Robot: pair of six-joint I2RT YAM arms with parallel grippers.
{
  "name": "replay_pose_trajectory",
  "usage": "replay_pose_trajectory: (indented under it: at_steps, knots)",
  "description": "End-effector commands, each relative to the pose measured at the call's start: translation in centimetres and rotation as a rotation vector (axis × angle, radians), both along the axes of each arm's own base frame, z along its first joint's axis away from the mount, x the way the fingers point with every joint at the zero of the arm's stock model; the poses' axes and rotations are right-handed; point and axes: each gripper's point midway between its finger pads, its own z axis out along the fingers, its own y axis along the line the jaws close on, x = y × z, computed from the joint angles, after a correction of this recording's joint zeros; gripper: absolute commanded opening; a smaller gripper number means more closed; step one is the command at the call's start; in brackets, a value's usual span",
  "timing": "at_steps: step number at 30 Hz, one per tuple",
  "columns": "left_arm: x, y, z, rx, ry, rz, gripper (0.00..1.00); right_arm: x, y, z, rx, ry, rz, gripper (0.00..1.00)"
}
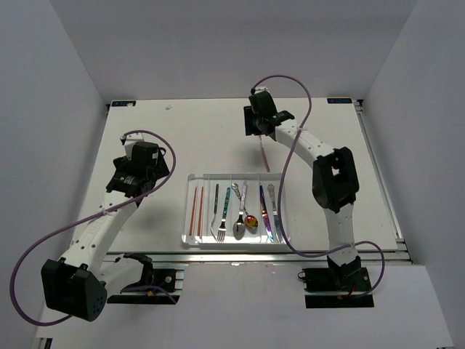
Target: Sort the eating utensils into containers
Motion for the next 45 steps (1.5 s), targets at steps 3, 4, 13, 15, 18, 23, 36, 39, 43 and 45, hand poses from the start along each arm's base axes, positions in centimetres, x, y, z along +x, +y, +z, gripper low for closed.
replay_pose_trajectory:
  at_steps: [3,4,13,15,18,23,36,39,43,45]
  knots:
    - [-0.1,0.4,0.5,0.006,-0.024,0.017,0.98,0.8,-2.3,-4.2,-0.101,0.166,0.102,0.56]
    - [-0.1,0.4,0.4,0.007,-0.021,0.017,0.98,1.2,-2.7,-5.0,-0.099,0.186,0.100,0.54]
    - [0.0,0.3,0.3,0.005,-0.019,0.009,0.98,-0.6,-3.2,-10.3,-0.122,0.292,0.134,0.40]
    - [0.0,0.2,0.3,0.004,-0.018,0.005,0.98,-1.4,-3.5,-11.5,-0.130,0.322,0.134,0.33]
    - [0.0,0.2,0.3,0.005,-0.018,0.007,0.98,-1.8,-4.3,-12.6,-0.154,0.338,0.109,0.29]
    - [0.0,0.2,0.1,0.004,-0.012,0.005,0.98,-1.6,-4.7,-13.1,-0.176,0.344,0.089,0.00]
    - [0.1,0.1,0.2,-0.001,-0.018,0.009,0.98,0.2,-2.6,8.7,0.171,-0.173,-0.006,0.00]
    - [0.1,0.2,0.3,0.002,-0.022,0.013,0.98,-2.8,-1.4,9.1,0.230,-0.128,0.013,0.00]
    - [0.1,0.2,0.4,0.001,-0.025,0.013,0.98,-8.4,0.9,7.3,0.417,-0.064,-0.007,0.00]
    - [0.1,0.2,0.4,0.001,-0.024,0.013,0.98,-11.8,2.8,6.2,0.526,-0.043,-0.013,0.00]
